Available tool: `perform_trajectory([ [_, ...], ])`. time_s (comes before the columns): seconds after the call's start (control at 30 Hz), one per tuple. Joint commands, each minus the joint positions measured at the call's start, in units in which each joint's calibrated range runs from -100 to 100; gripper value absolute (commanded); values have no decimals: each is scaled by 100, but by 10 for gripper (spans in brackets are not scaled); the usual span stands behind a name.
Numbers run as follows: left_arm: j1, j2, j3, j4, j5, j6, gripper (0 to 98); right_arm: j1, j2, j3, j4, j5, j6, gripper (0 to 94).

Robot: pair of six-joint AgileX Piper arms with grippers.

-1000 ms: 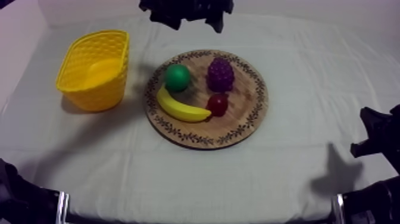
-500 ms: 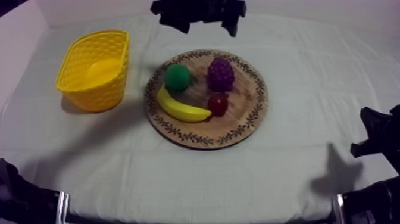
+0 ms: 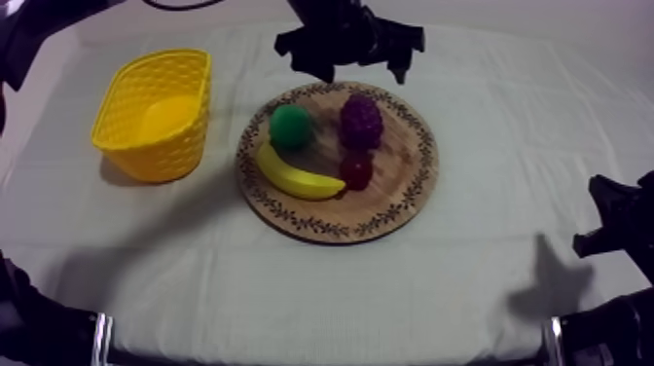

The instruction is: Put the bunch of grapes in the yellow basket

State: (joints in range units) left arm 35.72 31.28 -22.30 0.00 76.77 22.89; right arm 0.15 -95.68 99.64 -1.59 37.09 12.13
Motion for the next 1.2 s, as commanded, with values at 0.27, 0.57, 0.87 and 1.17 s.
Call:
perform_trajectory([
  [0.27, -159, 360, -206, 272, 90, -218, 903, 0, 0, 3, 0, 0, 0, 5],
  [0.57, -220, 908, -625, 337, 349, -378, 896, 0, 0, 3, 0, 0, 1, 5],
  [0.87, -285, 1387, -785, 432, 275, -518, 879, 0, 0, 3, 0, 0, 0, 5],
  [1.17, -303, 1788, -1187, 516, 252, -590, 860, -7, 0, 3, 0, 0, 5, 5],
])
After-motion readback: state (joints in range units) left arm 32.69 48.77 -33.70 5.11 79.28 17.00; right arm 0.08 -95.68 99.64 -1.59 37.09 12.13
